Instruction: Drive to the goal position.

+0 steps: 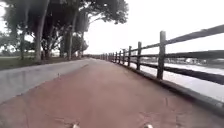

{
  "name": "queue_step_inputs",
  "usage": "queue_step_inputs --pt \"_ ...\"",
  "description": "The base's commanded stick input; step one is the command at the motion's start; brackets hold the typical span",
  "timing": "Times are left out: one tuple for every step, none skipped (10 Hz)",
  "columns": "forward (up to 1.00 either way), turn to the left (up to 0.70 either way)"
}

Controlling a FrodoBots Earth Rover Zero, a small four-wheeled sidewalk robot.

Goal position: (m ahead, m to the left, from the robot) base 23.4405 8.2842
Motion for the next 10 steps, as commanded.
queue_step_inputs --pt "1.00 0.00" --pt "1.00 0.00" --pt "1.00 0.00" --pt "1.00 0.00" --pt "1.00 0.00" --pt "1.00 0.00" --pt "1.00 0.00" --pt "1.00 0.00" --pt "1.00 0.00" --pt "1.00 0.00"
